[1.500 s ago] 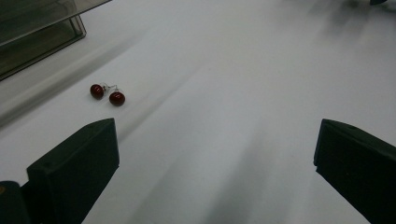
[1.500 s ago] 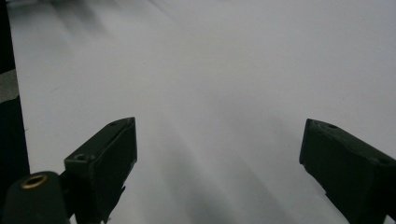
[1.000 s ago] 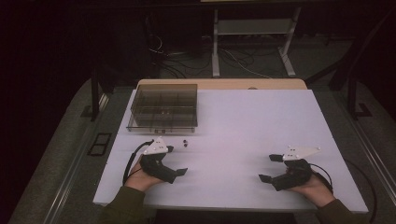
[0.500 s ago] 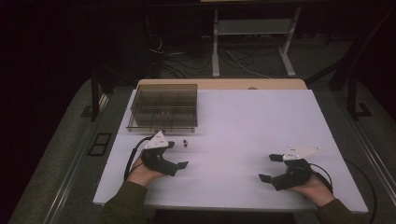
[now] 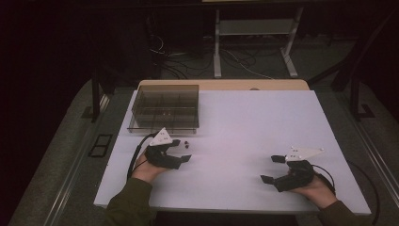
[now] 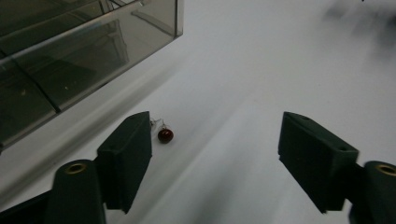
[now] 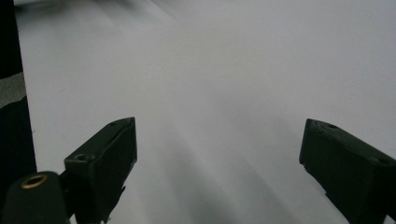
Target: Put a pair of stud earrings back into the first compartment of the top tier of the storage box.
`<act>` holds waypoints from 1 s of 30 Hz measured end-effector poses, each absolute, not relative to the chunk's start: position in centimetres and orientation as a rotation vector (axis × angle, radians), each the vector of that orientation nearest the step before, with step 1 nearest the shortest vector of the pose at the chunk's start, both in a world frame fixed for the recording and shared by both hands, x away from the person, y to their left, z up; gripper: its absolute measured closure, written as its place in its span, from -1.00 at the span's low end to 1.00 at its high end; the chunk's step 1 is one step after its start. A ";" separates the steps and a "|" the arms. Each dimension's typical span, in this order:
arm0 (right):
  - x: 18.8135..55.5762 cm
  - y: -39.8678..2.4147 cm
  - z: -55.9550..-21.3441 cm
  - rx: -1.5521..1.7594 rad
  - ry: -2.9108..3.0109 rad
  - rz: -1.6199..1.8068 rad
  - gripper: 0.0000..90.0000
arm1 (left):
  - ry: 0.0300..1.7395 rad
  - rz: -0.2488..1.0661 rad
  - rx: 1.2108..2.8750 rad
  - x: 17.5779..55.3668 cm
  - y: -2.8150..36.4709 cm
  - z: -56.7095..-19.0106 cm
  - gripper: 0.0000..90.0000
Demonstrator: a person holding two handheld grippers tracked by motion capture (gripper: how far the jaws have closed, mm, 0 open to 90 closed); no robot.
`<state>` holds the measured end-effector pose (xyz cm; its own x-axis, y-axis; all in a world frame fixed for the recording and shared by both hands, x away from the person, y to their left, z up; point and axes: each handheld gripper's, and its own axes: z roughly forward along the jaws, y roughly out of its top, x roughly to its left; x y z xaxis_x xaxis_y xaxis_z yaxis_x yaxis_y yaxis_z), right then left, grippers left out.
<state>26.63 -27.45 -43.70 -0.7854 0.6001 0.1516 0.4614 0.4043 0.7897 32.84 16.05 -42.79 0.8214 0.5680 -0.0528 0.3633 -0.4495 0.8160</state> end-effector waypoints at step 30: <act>26.7 -27.5 -43.7 0.960 2.496 1.337 -0.77 | 0.752 0.353 2.140 35.1 14.5 -43.3 0.54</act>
